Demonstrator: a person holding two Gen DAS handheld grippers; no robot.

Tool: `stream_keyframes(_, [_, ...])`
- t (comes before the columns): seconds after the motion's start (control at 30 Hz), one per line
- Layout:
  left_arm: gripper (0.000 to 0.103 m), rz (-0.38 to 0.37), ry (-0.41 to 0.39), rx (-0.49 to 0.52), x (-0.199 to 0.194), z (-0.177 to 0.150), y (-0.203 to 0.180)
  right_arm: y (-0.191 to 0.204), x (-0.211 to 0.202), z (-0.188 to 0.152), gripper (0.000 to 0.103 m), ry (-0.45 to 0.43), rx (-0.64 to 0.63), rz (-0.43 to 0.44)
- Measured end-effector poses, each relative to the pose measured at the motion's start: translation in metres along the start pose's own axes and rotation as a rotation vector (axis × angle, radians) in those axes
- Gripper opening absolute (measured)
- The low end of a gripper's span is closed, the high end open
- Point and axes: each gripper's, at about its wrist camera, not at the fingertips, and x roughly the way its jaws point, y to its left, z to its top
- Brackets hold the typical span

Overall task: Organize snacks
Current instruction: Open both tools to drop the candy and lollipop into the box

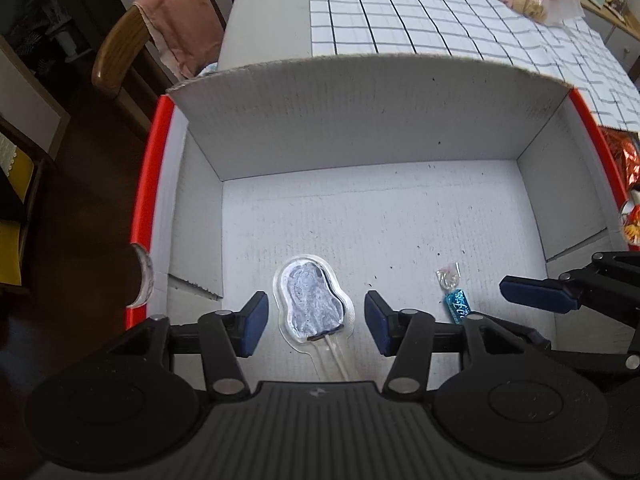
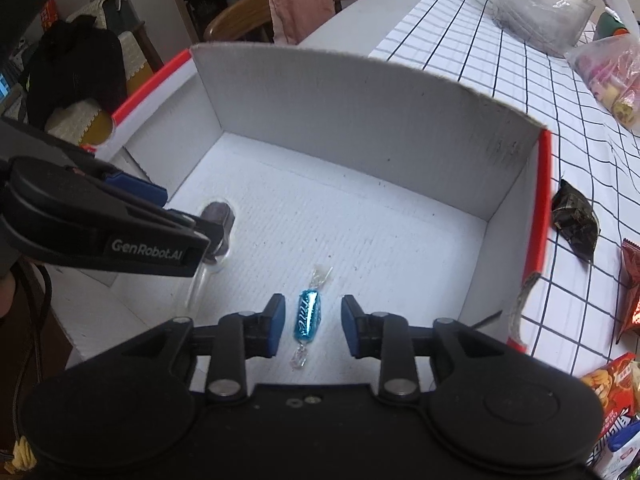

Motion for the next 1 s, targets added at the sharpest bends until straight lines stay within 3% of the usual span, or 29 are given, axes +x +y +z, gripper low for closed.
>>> stream_keyframes(0.43, [0.059, -0.060, -0.134, -0.054, -0.051, -0.014, 0.009, -0.007, -0.059, 0.000, 0.044, -0.138, 0.042, 0.040])
stream_keyframes(1.0, [0.067, -0.106, -0.332, -0.015, -0.121, -0.042, -0.029, -0.031, -0.133, -0.035, 0.080, -0.301, 0.085, 0.048])
